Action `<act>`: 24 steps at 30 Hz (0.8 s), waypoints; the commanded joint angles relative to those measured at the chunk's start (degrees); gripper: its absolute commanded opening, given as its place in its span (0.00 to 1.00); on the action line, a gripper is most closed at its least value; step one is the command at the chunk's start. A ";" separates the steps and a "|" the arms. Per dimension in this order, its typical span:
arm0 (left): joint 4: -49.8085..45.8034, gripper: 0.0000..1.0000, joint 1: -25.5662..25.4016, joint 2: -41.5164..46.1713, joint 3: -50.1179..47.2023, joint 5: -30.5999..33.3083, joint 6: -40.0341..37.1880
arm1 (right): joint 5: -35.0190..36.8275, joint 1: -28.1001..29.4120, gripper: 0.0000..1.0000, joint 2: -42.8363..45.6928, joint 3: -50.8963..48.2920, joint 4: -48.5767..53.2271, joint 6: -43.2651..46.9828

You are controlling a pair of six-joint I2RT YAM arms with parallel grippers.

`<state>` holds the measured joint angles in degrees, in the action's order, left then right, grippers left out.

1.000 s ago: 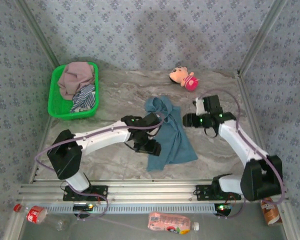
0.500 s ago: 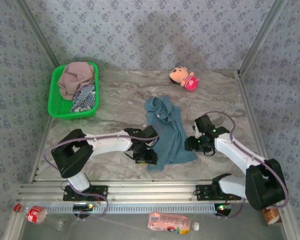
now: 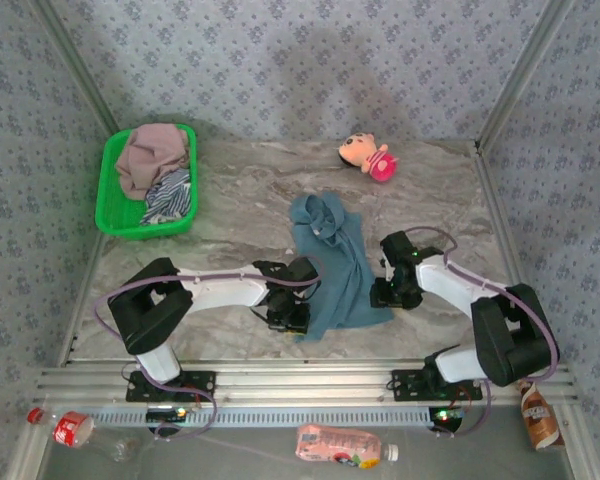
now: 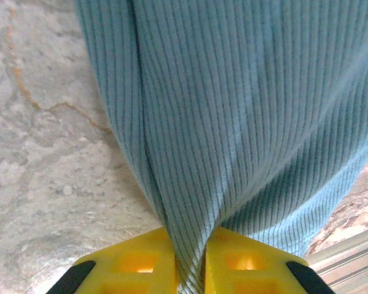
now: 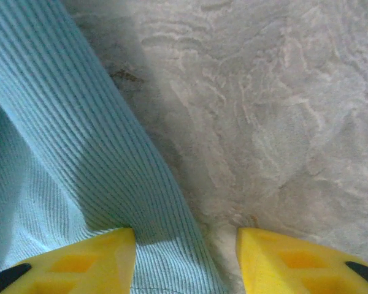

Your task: Fold and stack the tank tops

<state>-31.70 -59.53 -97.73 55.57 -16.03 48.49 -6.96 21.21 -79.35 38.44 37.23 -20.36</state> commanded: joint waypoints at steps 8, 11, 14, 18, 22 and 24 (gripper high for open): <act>-10.48 0.14 1.75 3.34 6.26 0.87 -3.65 | 1.10 7.12 0.35 -2.87 2.34 1.06 1.13; -10.13 0.14 2.29 3.69 5.60 0.70 -3.66 | 2.49 9.01 0.36 -0.12 2.57 5.00 1.13; -9.76 0.13 2.57 3.31 5.02 0.47 -3.83 | 2.19 9.15 0.34 0.67 1.03 5.26 -1.43; -11.07 0.12 3.27 3.42 5.83 0.65 -4.64 | 1.09 10.20 0.27 -4.49 1.21 3.92 1.00; -14.16 0.11 3.93 4.80 6.23 1.73 -5.42 | 2.03 10.66 0.06 -2.37 1.35 4.68 0.96; -15.46 0.12 4.63 6.03 5.78 2.55 -5.51 | 2.79 10.48 0.02 0.66 1.36 6.23 -0.20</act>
<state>-42.83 -55.83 -95.00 60.51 -15.11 44.27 -2.55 30.87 -80.79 40.62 41.21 -19.81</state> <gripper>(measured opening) 0.116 0.058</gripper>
